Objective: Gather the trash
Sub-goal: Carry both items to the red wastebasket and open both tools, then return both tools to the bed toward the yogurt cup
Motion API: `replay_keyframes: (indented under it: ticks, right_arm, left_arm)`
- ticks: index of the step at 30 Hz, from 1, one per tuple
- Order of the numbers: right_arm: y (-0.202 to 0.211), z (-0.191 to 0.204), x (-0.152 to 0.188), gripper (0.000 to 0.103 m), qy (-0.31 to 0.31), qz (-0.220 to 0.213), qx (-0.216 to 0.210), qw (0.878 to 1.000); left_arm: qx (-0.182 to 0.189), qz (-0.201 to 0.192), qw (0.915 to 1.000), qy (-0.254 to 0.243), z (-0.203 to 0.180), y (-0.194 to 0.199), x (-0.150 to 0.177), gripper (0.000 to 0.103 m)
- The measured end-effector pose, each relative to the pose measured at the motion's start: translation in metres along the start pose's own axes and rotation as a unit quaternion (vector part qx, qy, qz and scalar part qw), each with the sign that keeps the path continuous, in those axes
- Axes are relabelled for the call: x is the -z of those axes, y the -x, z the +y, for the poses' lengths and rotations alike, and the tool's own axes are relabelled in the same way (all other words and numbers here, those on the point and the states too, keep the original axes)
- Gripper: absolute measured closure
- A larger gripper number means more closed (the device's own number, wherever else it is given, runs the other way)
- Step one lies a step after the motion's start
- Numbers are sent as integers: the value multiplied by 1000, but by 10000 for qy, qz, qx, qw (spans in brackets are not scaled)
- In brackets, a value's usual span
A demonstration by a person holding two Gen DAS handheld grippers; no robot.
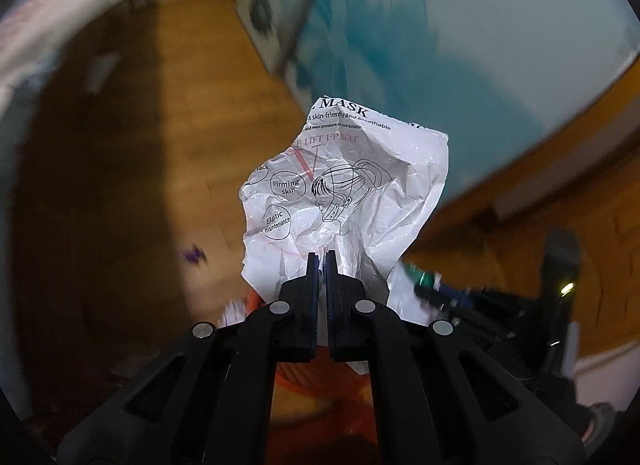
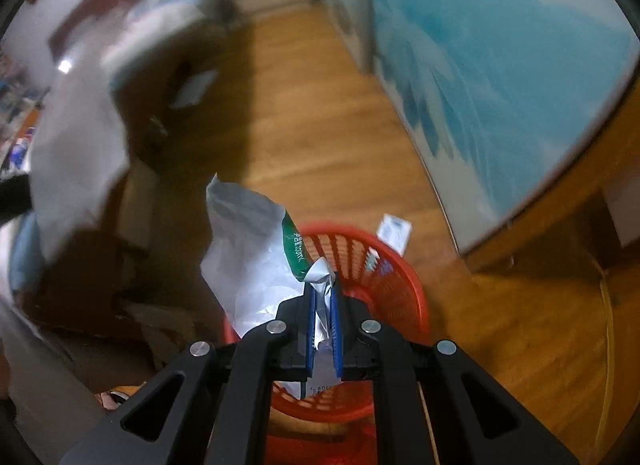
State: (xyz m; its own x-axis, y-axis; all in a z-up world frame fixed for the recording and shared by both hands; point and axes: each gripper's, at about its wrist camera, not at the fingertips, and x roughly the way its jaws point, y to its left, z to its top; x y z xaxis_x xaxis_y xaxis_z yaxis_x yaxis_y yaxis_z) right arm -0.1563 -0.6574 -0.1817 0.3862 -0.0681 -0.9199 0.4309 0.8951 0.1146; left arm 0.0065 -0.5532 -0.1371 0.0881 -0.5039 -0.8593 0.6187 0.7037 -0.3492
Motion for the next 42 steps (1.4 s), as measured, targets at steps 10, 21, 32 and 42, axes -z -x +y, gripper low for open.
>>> replay_keyframes:
  ticks: [10, 21, 32, 42]
  right_arm:
    - [-31, 5, 14, 94, -233, 359, 120, 9990]
    - [-40, -8, 11, 45, -545, 306, 480, 9969]
    - [-3, 3, -4, 35, -539, -158, 574, 9968]
    - [88, 96, -47, 34, 120, -1349, 177, 9906]
  left_arm:
    - [-204, 1192, 9927, -26, 4, -69, 17, 100]
    - [-167, 1446, 9893, -55, -1, -80, 22, 54]
    - [-9, 923, 9956, 165, 5, -54, 17, 42]
    - [-614, -2137, 9735, 527, 67, 156, 11, 38]
